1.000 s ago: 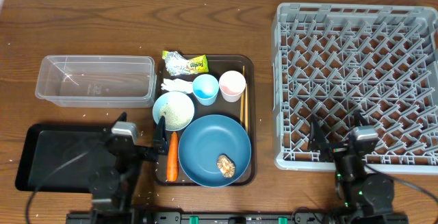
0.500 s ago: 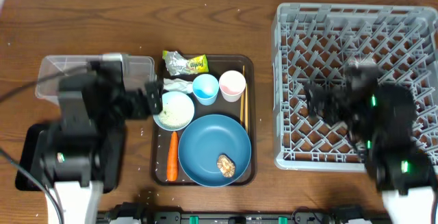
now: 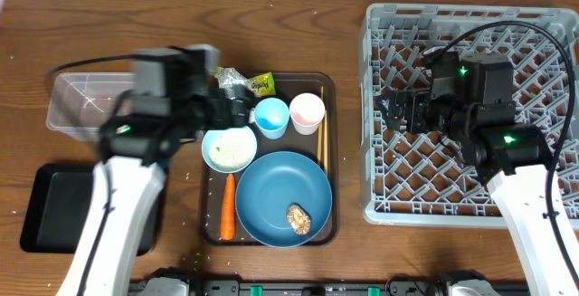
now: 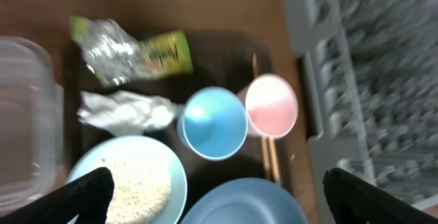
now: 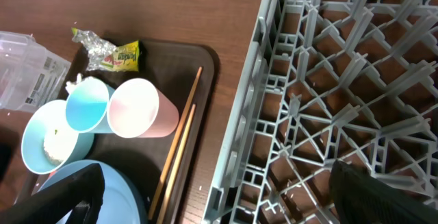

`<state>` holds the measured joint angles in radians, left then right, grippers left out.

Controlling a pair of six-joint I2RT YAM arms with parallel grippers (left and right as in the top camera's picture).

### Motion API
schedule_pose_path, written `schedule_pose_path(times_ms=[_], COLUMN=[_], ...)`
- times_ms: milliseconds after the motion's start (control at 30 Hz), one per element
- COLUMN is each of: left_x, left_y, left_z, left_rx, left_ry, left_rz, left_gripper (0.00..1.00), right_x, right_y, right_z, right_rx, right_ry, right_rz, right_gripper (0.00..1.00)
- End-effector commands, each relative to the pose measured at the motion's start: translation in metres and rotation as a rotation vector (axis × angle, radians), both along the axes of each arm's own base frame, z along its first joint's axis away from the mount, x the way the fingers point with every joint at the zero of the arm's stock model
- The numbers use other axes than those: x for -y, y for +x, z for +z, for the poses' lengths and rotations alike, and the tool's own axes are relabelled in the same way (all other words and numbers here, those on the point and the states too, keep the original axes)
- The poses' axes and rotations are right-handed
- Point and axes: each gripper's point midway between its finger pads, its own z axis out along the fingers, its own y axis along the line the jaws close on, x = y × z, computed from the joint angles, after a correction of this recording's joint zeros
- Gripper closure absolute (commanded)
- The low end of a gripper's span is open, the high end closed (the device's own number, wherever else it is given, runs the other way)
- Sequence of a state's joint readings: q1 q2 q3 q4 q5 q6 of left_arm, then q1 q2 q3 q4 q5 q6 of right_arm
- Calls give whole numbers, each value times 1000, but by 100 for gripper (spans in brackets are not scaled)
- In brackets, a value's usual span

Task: Sort waste into correct bins and load items into the dishwasher rack
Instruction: 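Reach left gripper to light-blue cup and grasp it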

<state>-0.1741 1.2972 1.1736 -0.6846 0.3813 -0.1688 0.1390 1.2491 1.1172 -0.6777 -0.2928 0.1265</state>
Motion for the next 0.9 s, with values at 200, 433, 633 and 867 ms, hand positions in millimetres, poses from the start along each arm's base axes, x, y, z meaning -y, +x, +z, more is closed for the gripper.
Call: schedule_pose_path(times_ms=[200, 433, 633, 867], left_x=[15, 20, 21, 19], left_y=[22, 36, 40, 50], left_z=[-82, -124, -153, -145], left_rx=[-173, -241, -288, -243], left_ry=[197, 212, 234, 242], left_rz=[78, 77, 76, 91], left_gripper=[55, 55, 72, 94], right_x=[4, 5, 5, 5], right_y=[-7, -10, -10, -10], right_z=[-3, -7, -6, -6], right_rx=[-46, -66, -65, -66], right_ry=[8, 6, 6, 6], right_rz=[-15, -16, -16, -15], right_gripper=[1, 1, 1, 1])
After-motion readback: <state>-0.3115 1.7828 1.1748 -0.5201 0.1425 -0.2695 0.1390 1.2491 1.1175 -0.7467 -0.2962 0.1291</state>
